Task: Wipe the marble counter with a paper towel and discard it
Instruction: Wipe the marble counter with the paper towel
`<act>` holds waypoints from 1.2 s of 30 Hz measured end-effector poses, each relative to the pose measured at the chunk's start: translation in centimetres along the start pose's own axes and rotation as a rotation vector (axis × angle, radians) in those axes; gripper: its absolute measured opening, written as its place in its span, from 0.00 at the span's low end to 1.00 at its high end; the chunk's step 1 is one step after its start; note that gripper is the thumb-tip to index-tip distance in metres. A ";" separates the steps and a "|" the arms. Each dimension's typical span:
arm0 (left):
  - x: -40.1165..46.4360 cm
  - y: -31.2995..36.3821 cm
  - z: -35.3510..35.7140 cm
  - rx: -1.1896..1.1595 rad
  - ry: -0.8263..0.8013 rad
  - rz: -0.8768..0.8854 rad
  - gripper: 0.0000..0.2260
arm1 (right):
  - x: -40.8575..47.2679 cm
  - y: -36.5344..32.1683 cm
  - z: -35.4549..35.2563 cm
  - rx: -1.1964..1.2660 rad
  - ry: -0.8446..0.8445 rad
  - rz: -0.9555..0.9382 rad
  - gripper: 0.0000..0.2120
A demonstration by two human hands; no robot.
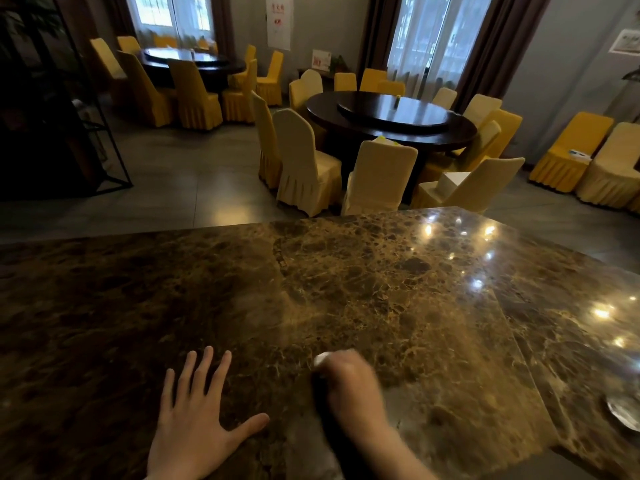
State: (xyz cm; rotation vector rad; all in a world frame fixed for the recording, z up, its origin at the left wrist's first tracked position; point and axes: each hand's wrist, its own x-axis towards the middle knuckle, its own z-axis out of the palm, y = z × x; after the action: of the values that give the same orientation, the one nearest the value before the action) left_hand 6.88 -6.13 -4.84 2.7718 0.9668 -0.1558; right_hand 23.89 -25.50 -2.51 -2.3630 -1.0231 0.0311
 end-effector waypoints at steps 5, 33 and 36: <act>0.1 0.1 -0.1 -0.012 0.004 -0.002 0.58 | 2.7 10.5 -7.0 -0.021 0.337 0.597 0.04; 0.2 -0.1 0.2 -0.013 0.021 0.008 0.57 | -0.8 -1.5 0.5 0.038 -0.101 -0.242 0.09; 0.1 0.1 0.2 -0.023 0.028 0.003 0.57 | -0.7 4.7 -3.4 -0.017 0.168 0.102 0.10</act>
State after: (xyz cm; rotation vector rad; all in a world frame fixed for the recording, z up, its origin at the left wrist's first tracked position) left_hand 7.03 -6.14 -5.06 2.7618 0.9650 -0.1048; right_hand 27.30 -30.23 -2.14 -2.3858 -0.8264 -0.1361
